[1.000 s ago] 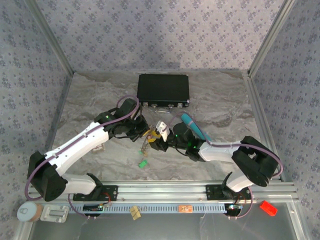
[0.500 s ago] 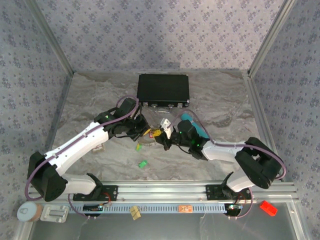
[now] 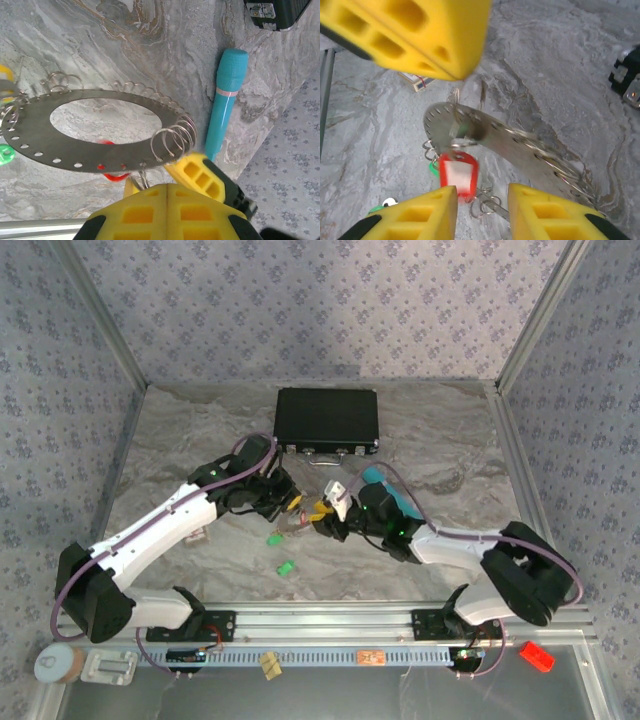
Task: Put the keys on the keyring
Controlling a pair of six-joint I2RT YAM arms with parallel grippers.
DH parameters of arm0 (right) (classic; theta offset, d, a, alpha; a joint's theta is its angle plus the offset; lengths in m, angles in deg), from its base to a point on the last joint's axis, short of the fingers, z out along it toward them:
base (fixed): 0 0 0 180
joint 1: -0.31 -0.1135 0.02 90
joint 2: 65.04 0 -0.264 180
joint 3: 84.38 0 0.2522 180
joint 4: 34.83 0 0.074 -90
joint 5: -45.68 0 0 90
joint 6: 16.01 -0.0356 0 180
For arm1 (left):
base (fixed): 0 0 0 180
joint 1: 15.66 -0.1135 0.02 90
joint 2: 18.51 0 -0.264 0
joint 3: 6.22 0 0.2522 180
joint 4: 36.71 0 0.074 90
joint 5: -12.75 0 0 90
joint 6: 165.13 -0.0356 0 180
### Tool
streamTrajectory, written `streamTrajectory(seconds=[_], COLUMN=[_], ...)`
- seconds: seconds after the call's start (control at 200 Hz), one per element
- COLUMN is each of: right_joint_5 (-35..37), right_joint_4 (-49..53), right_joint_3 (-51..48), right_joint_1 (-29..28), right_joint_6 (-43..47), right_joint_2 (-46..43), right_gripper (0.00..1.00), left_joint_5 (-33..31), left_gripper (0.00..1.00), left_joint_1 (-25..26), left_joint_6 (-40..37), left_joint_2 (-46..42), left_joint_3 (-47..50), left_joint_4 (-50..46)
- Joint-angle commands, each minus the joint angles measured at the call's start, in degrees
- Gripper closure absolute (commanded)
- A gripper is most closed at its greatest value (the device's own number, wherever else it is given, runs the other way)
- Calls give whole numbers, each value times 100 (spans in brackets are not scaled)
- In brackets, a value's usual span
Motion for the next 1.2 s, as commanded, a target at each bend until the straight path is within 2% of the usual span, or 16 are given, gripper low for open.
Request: streamTrajectory(seconds=[0.0, 0.14, 0.325, 0.405, 0.485, 0.625, 0.66, 0.775, 0.9, 0.945, 1.01, 1.194], right_joint_5=[480, 575, 551, 748, 884, 945, 951, 679, 390, 235, 212, 1], right_joint_4=[-29, -52, -169, -176, 21, 958, 1314, 2139, 2258, 2486, 3082, 3825], right_joint_3=[-136, -140, -130, -147, -106, 295, 487, 1010, 1159, 1352, 1733, 2851], right_joint_1=[-181, -239, -281, -246, -127, -28, -18, 96, 225, 239, 201, 68], right_joint_6=[572, 758, 367, 187, -28, -70, -52, -116, -115, 55, 424, 715], right_joint_2=[-451, -475, -198, -131, -173, -205, -162, 84, 87, 172, 452, 1470], right_gripper=[65, 66, 65, 65, 65, 64, 64, 65, 65, 65, 65, 65], left_joint_5=[146, 159, 49, -321, -1057, -1980, -2126, -2407, -2689, -2877, -2976, -2059], left_gripper=[100, 100, 100, 100, 100, 77, 75, 70, 66, 65, 65, 63], left_joint_1=[-22, -29, -34, -110, -281, -732, -826, -1110, -1240, -1268, -1466, -2433], left_joint_6=[287, 303, 220, -176, -794, -1433, -1539, -2574, -4708, -5068, -5031, -4386], left_joint_2=[71, 117, 92, -14, -244, -599, -625, -551, -288, -170, -47, -216], left_joint_3=[-28, 39, 77, 18, -6, 347, 448, 791, 946, 788, 528, 695], left_joint_4=[57, 46, 14, -118, -567, -763, -740, -217, 589, 582, 390, 636])
